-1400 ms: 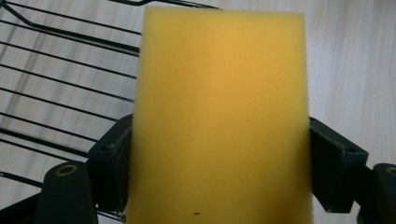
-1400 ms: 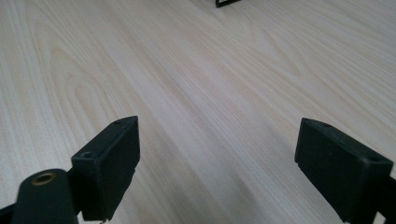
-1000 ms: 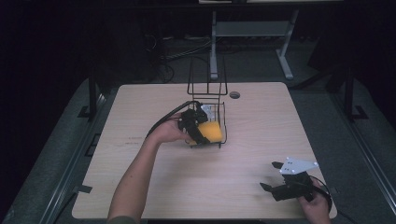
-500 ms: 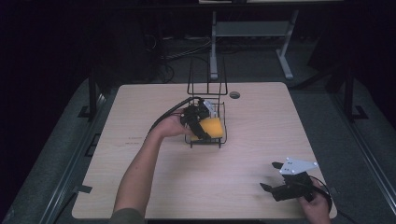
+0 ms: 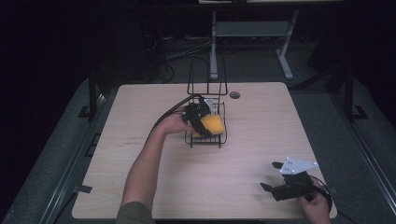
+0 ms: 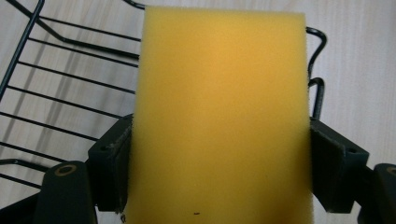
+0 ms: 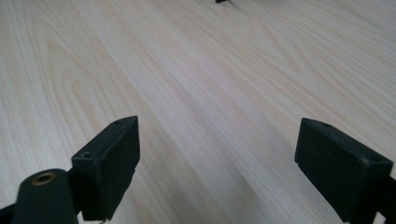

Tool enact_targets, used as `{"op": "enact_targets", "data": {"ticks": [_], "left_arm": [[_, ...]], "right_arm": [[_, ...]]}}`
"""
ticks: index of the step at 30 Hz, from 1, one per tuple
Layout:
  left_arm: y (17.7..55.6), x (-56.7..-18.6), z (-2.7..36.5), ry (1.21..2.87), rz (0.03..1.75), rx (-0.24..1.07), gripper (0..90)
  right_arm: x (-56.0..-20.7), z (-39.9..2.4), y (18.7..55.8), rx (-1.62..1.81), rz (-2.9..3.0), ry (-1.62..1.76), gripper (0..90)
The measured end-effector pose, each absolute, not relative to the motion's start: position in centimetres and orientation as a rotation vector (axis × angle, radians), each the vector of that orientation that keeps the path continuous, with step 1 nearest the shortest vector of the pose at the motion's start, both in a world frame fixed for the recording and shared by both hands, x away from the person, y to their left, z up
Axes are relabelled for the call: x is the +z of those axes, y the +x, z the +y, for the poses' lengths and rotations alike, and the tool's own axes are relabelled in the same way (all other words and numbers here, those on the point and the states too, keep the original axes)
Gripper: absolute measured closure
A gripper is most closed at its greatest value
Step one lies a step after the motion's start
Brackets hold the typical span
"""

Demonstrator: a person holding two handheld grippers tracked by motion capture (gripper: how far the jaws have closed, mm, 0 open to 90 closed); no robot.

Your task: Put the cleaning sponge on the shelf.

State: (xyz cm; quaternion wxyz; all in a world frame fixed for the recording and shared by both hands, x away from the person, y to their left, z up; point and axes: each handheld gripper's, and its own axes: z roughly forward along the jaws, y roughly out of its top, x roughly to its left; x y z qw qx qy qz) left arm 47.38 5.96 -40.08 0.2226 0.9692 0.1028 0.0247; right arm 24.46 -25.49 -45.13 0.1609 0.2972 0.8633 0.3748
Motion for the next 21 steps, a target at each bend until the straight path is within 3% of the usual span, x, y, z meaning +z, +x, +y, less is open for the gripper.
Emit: {"op": "enact_targets", "data": {"ticks": [21], "left_arm": [[48.32,-41.14,6.40,2.673,0.335,0.064,21.3]], "right_arm": [[-45.14,-25.50,24.49,1.059,2.468,0.841,13.8]]}}
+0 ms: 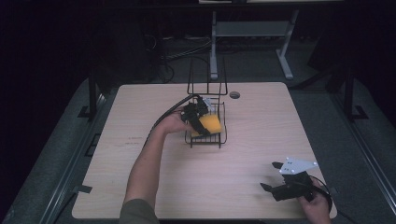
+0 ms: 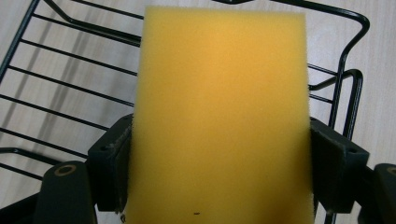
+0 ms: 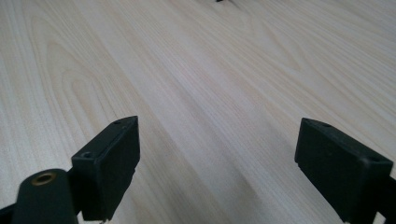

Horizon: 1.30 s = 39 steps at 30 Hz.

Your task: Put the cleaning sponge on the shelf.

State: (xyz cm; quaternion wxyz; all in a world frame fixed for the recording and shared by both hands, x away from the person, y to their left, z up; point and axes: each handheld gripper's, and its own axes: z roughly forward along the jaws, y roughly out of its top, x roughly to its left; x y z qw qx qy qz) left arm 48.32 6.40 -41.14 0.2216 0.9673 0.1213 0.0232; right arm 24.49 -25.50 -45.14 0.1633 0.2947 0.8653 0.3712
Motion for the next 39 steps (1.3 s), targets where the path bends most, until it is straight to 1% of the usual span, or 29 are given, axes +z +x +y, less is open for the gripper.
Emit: {"op": "enact_targets", "data": {"ticks": [15,21,27,29,35,39], "left_arm": [[48.4,-41.0,6.5,2.663,0.352,0.071,16.0],[48.4,-40.2,7.1,2.657,0.344,0.057,16.0],[48.0,-39.4,7.4,2.658,0.349,0.080,16.0],[47.8,-39.3,7.3,2.655,0.347,0.066,15.9],[46.9,-39.0,7.4,2.660,0.353,0.106,15.9],[46.6,-38.8,7.7,2.660,0.332,0.104,15.9]], "right_arm": [[-45.1,-25.5,24.5,1.060,2.468,0.842,13.8],[-45.1,-25.4,24.4,1.061,2.470,0.843,13.8],[-45.1,-25.3,24.4,1.057,2.471,0.832,13.8],[-45.1,-25.2,24.4,1.057,2.475,0.836,13.8],[-44.9,-25.4,24.3,1.063,2.463,0.837,13.8],[-44.9,-25.3,24.3,1.062,2.467,0.835,13.8]]}}
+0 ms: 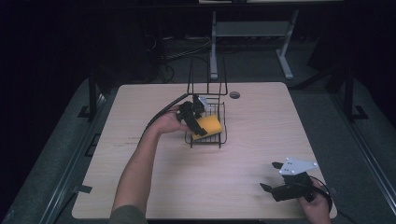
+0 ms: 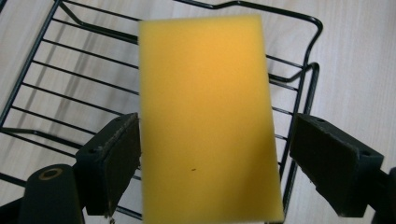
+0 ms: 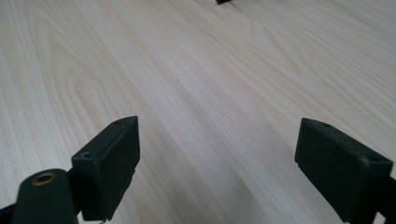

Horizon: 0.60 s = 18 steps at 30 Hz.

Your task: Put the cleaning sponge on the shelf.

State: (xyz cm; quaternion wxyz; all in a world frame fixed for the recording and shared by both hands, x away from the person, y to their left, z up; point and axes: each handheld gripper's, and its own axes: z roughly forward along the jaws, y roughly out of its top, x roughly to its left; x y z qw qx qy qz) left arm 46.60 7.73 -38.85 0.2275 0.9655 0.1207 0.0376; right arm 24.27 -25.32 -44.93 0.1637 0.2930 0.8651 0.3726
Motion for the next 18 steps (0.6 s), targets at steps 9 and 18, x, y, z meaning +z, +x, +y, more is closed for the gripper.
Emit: {"op": "enact_targets", "data": {"ticks": [9,18], "left_arm": [[45.4,-38.6,8.7,2.643,0.339,0.124,16.0],[44.1,-38.3,8.9,2.628,0.284,0.129,16.0]], "right_arm": [[-44.9,-25.0,24.2,1.061,2.469,0.833,13.8],[-44.9,-24.8,24.3,1.057,2.474,0.827,13.8]]}}
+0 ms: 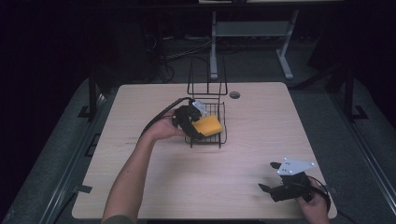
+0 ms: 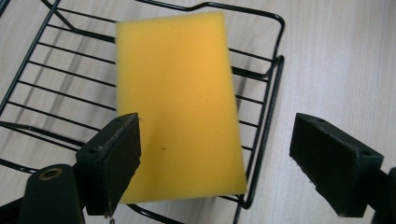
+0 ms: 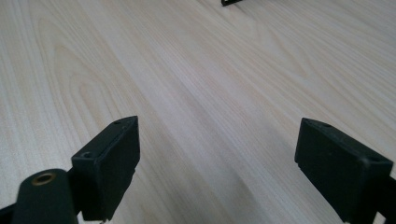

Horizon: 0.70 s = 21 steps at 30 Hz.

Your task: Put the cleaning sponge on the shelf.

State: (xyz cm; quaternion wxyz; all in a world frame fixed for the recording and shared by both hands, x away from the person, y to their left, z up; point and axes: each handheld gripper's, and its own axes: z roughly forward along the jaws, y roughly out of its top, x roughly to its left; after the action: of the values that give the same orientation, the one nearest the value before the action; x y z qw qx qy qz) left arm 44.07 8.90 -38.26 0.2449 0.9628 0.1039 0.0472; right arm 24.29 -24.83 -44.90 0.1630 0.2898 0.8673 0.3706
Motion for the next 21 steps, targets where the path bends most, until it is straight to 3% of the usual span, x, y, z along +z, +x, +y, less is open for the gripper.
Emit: {"op": "enact_targets", "data": {"ticks": [21], "left_arm": [[39.9,-37.6,10.3,2.607,0.249,0.183,16.0]], "right_arm": [[-44.9,-24.7,24.3,1.059,2.475,0.824,13.8]]}}
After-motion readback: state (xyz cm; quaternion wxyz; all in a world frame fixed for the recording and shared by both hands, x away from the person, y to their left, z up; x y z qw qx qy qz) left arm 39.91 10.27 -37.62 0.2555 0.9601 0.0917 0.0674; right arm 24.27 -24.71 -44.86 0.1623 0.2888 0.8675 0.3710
